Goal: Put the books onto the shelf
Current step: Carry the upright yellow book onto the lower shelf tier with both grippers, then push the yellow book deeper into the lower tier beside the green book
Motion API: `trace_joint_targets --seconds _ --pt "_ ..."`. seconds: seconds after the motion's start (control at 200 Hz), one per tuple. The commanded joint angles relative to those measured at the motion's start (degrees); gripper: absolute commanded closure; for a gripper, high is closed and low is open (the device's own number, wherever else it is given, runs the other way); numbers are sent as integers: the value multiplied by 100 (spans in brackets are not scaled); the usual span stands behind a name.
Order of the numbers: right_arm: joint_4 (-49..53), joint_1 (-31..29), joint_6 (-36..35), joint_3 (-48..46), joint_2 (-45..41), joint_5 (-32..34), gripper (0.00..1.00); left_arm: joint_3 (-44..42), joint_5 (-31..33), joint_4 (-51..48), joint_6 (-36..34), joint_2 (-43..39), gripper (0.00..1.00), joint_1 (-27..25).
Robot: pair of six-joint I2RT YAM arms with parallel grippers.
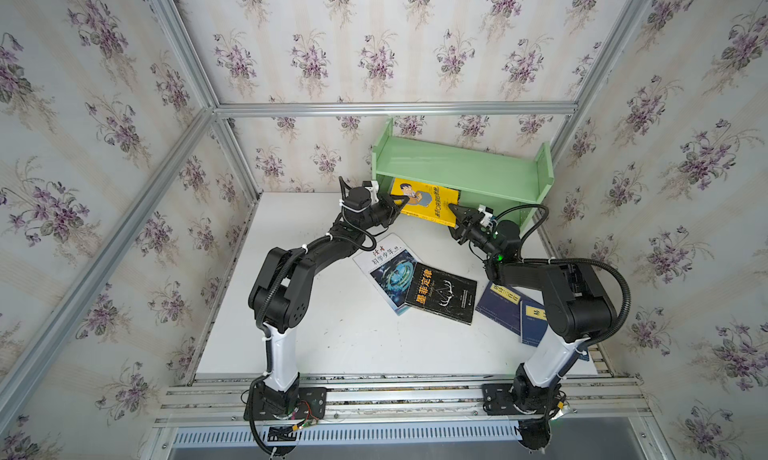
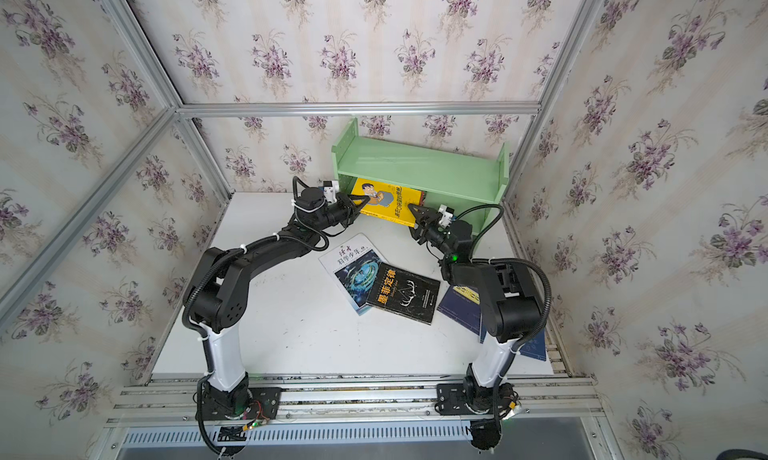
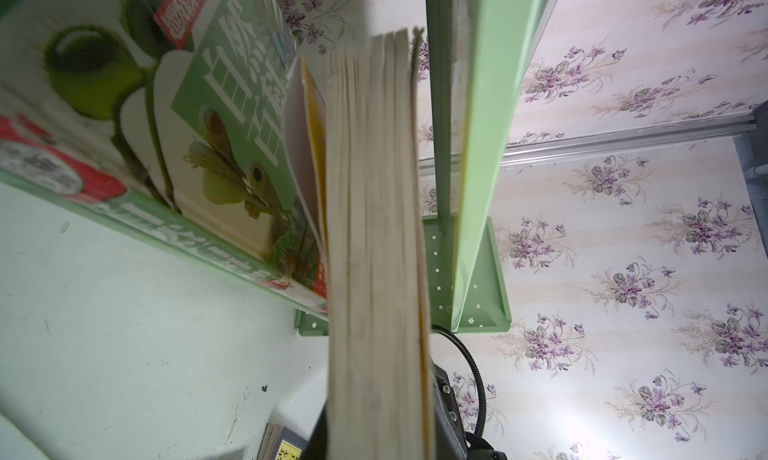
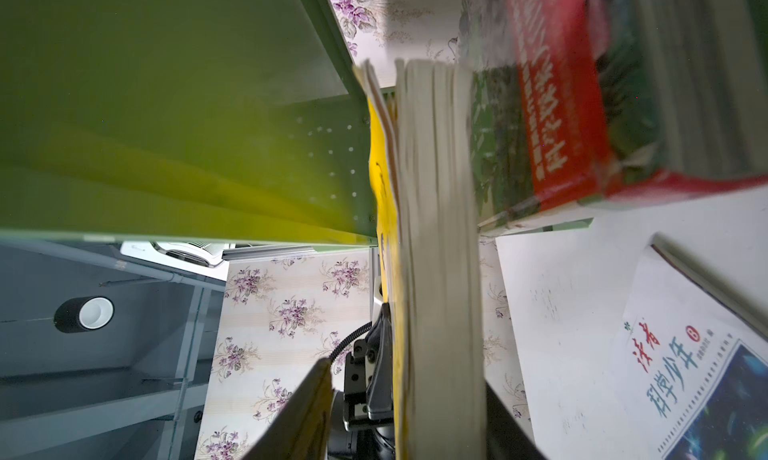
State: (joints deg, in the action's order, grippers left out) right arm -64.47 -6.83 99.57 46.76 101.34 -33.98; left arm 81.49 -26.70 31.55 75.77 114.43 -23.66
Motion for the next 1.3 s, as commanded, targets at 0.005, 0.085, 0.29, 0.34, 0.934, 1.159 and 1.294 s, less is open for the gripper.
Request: trace_joint_targets --seconds 0.005,0.085,0.29,0.34,0.934,1.159,1.294 --pt "198 -29 -338 10 -128 60 51 234 -176 415 156 122 94 61" --pt "360 -29 -434 -35 -200 145 52 380 -282 423 218 242 94 98" --pt "430 -55 -568 -46 -129 196 62 513 -447 577 399 420 94 116" --pt "427 -55 -619 1 -83 233 62 530 -488 605 429 452 94 116" --pt "989 -15 -1336 608 55 552 94 877 -579 198 304 521 33 195" --pt "1109 113 -1689 917 210 647 96 198 -168 -412 87 -11 7 426" --pt "1214 116 -1795 1273 461 561 95 -220 -44 -601 14 -298 6 569"
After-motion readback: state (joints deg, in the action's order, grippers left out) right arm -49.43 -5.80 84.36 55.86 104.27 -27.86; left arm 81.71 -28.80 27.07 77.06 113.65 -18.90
